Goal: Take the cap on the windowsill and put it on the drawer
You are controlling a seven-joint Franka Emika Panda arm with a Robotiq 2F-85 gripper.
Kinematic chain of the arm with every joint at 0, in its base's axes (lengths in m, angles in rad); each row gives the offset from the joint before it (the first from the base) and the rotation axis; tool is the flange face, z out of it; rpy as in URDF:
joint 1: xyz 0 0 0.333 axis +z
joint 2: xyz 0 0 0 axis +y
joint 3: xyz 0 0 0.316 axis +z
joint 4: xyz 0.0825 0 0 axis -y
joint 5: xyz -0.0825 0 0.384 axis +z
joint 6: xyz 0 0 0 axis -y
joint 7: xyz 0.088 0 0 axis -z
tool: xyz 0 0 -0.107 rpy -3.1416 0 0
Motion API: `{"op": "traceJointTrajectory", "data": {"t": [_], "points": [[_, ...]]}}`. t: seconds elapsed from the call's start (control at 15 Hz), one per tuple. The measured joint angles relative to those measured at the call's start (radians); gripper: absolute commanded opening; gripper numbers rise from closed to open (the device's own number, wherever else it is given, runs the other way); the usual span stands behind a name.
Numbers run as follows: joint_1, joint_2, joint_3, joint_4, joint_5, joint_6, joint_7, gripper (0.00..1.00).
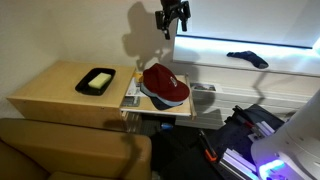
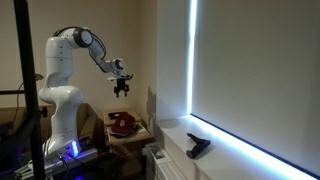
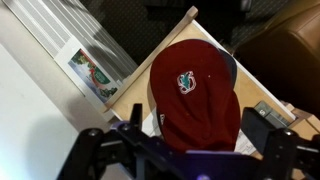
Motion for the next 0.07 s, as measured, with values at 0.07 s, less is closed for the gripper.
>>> {"op": "traceJointTrajectory", "data": {"t": [0.07], "points": [[-0.002, -0.007, 0.001, -0.001, 0.000, 0.000, 0.001, 1.00]]}}
